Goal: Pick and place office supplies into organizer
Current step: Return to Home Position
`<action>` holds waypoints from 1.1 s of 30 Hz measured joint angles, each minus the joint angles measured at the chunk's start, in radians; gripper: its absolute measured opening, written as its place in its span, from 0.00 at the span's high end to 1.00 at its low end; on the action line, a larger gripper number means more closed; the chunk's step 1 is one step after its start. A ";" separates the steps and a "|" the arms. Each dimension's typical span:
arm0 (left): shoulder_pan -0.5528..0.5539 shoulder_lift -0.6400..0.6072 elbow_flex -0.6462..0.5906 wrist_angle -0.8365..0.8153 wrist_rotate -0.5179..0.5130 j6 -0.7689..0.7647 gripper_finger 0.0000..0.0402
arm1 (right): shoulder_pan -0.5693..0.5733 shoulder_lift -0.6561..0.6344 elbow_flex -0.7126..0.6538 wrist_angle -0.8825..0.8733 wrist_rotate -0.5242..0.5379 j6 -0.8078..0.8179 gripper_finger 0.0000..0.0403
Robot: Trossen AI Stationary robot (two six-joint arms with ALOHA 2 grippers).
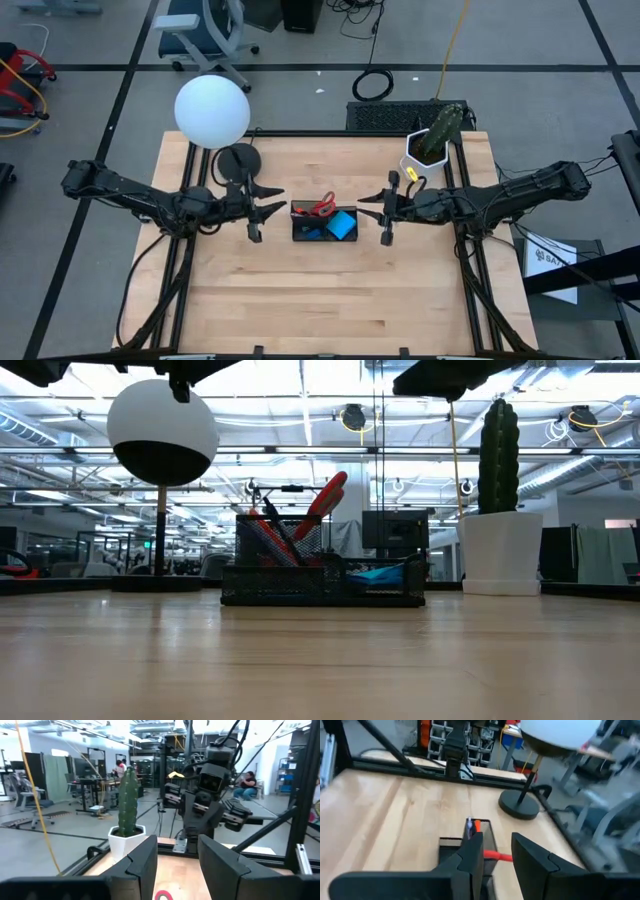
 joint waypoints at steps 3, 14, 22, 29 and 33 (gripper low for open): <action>0.000 0.000 0.000 0.013 -0.004 0.001 0.64 | 0.005 -0.001 0.000 -0.006 0.000 0.136 0.77; -0.034 -0.013 0.000 0.009 -0.005 0.012 0.64 | 0.136 -0.083 -0.001 -0.044 -0.047 0.160 0.77; -0.019 -0.012 0.000 -0.064 -0.025 -0.003 0.64 | 0.156 -0.177 -0.155 0.200 0.002 0.094 0.77; -0.016 -0.012 0.000 -0.073 -0.034 -0.001 0.64 | 0.013 -0.279 -0.292 0.268 -0.109 0.144 0.77; -0.016 -0.012 0.000 -0.070 -0.063 -0.006 0.64 | -0.056 -0.350 -0.326 0.273 -0.233 0.167 0.77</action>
